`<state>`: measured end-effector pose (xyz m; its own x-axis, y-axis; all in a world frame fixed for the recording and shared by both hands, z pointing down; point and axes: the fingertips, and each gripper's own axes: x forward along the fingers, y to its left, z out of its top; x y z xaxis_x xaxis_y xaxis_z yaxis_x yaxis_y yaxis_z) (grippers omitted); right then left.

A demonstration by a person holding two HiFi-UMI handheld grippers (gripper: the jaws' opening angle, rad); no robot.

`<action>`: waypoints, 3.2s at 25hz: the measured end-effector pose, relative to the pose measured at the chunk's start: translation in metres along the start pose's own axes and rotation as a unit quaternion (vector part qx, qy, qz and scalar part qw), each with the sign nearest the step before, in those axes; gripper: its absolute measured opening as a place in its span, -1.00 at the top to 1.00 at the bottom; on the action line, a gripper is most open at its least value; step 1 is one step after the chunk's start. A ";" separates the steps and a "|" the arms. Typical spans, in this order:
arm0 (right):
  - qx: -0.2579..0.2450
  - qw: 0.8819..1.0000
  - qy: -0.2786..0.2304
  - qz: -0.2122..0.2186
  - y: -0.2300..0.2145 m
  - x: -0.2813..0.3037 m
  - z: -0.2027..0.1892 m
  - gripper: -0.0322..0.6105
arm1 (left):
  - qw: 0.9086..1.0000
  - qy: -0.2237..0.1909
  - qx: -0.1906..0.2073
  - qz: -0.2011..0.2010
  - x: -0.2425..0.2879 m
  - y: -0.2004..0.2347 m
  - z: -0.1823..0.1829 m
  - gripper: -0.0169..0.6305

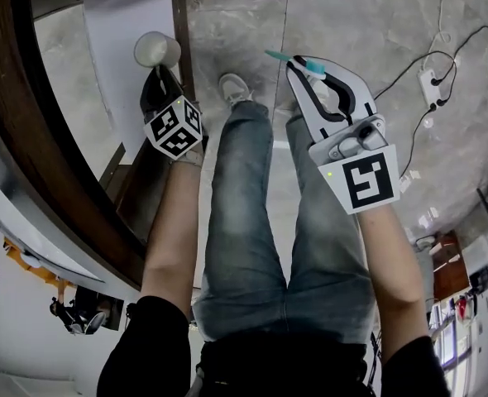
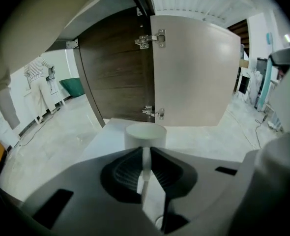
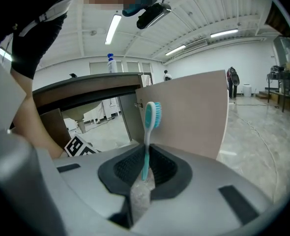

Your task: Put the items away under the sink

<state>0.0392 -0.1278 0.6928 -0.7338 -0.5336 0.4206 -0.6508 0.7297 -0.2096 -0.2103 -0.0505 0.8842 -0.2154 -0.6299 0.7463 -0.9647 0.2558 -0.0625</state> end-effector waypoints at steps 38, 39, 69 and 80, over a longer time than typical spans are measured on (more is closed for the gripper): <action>0.030 0.998 0.062 0.006 -0.010 0.009 -0.057 0.75 | 0.990 0.081 -0.081 0.079 0.082 0.024 -0.068 0.73; 0.029 0.998 0.063 0.007 -0.010 0.008 -0.058 0.75 | 0.990 0.084 -0.082 0.075 0.082 0.023 -0.070 0.69; 0.078 0.995 -0.007 0.064 0.006 0.071 -0.014 0.75 | 0.975 0.147 -0.165 0.013 -0.103 -0.028 -0.068 0.78; 0.115 0.985 -0.025 0.122 0.055 0.159 -0.026 0.75 | 0.964 0.188 -0.187 -0.040 -0.118 -0.037 -0.064 0.82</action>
<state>-0.1081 -0.1618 0.7711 -0.8790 -0.3782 0.2903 -0.4762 0.7256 -0.4968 -0.1395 0.0614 0.8408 -0.0061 -0.3668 0.9303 -0.8390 0.5080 0.1948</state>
